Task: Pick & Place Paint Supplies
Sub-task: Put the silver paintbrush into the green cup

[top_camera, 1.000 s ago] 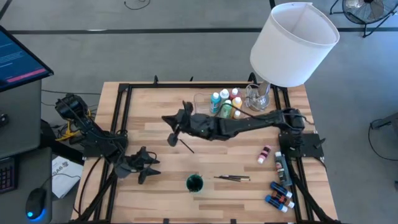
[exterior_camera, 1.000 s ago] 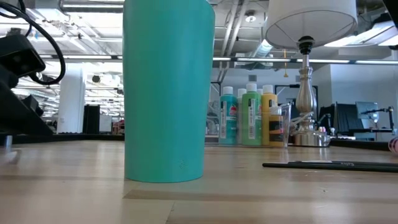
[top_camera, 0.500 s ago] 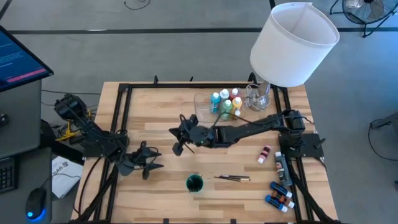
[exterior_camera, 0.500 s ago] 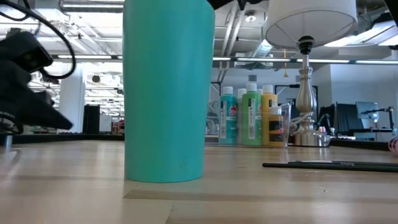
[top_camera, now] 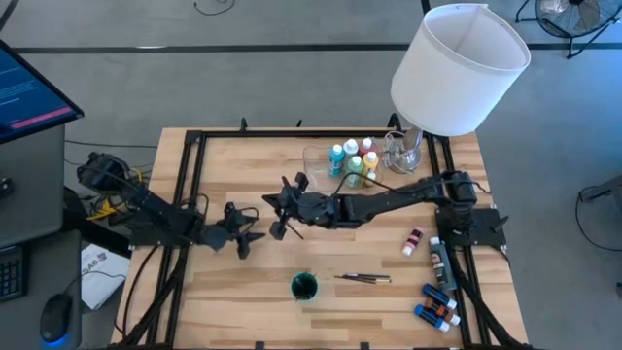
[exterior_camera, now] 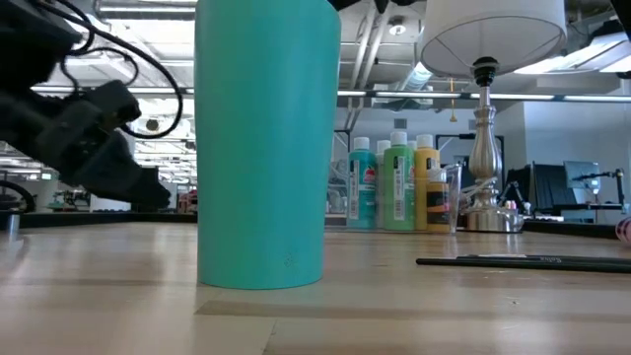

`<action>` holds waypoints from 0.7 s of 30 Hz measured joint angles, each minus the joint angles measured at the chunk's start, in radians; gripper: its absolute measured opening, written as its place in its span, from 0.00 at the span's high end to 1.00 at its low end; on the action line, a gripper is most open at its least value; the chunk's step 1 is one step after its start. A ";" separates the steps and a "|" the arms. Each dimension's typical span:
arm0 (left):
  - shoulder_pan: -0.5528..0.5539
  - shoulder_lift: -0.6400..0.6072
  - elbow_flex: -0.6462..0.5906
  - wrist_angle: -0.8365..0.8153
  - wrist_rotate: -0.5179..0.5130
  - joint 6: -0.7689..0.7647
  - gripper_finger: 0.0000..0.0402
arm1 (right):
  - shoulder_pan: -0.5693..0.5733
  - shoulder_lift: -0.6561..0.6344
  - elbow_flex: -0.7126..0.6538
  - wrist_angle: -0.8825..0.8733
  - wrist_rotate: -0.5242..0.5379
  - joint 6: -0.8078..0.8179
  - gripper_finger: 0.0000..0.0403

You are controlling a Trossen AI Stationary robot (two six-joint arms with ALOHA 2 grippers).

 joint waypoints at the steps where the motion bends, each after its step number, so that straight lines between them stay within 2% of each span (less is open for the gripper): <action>1: 0.014 0.000 0.000 0.001 0.000 0.014 0.54 | -0.006 0.000 0.000 -0.012 0.000 -0.001 1.00; 8: 0.102 0.000 0.000 0.015 0.001 0.101 0.54 | -0.049 0.008 0.000 -0.129 0.000 0.055 0.96; 12: 0.122 0.000 0.000 0.016 0.002 0.126 0.54 | -0.077 0.042 -0.003 -0.153 -0.031 0.105 0.89; 14: 0.125 0.000 0.000 0.016 0.002 0.128 0.54 | -0.091 0.081 0.008 -0.101 -0.054 0.141 0.84; 16: 0.125 0.000 0.000 0.016 0.001 0.128 0.54 | -0.103 0.094 -0.006 -0.139 -0.069 0.159 0.80; 19: 0.123 0.000 -0.003 0.017 -0.019 0.122 0.54 | -0.116 0.144 0.004 -0.058 -0.103 0.161 0.73; 21: 0.123 0.000 -0.016 0.016 -0.026 0.102 0.54 | -0.116 0.147 -0.002 -0.072 -0.111 0.161 0.69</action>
